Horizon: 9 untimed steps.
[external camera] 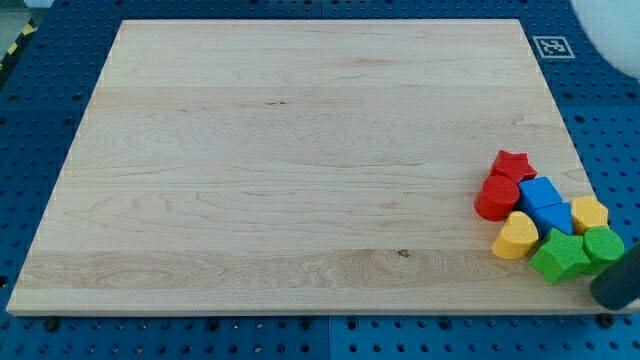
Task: Move the green circle and yellow hexagon upwards
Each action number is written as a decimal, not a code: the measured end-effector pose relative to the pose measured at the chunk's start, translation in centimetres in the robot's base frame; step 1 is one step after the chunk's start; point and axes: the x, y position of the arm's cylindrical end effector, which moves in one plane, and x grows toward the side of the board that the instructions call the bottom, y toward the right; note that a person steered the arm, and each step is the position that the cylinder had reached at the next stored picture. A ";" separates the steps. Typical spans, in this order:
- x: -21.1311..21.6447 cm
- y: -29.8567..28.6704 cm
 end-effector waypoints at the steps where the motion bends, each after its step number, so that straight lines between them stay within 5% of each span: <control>1: -0.4 0.8; 9: -10.9 -0.3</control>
